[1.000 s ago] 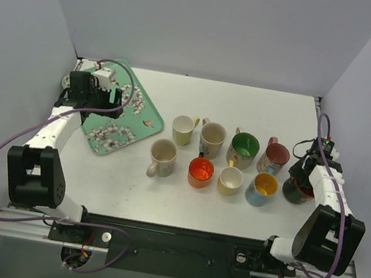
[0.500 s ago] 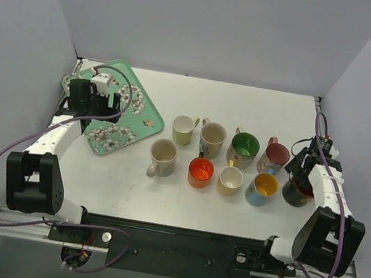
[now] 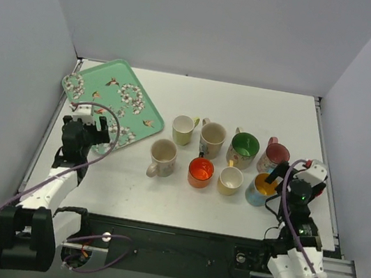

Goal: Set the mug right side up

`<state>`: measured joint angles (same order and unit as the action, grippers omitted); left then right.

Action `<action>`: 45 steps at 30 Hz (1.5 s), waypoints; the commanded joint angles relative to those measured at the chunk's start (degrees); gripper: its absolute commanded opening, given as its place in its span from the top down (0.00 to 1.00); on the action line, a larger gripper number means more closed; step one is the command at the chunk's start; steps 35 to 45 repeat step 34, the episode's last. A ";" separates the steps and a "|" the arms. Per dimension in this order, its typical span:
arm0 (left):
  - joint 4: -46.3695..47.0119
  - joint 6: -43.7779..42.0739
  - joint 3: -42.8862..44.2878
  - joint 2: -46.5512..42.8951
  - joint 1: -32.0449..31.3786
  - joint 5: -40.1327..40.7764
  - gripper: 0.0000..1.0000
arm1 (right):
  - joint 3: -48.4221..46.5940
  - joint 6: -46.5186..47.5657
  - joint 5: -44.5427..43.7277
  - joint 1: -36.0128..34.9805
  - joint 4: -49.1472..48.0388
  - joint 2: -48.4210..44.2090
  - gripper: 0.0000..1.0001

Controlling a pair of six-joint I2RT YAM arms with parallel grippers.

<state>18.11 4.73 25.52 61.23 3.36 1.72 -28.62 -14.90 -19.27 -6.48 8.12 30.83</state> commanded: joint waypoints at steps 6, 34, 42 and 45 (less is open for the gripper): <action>12.29 0.72 -10.39 -10.60 -0.28 6.54 0.07 | 22.29 -3.64 -6.83 -9.78 -17.00 -21.41 0.06; 18.28 -0.08 -18.93 -10.52 -0.19 6.19 0.07 | 24.75 -7.43 -9.21 -10.31 -11.72 -28.99 0.04; 18.28 -0.08 -18.93 -10.52 -0.19 6.19 0.07 | 24.75 -7.43 -9.21 -10.31 -11.72 -28.99 0.04; 18.28 -0.08 -18.93 -10.52 -0.19 6.19 0.07 | 24.75 -7.43 -9.21 -10.31 -11.72 -28.99 0.04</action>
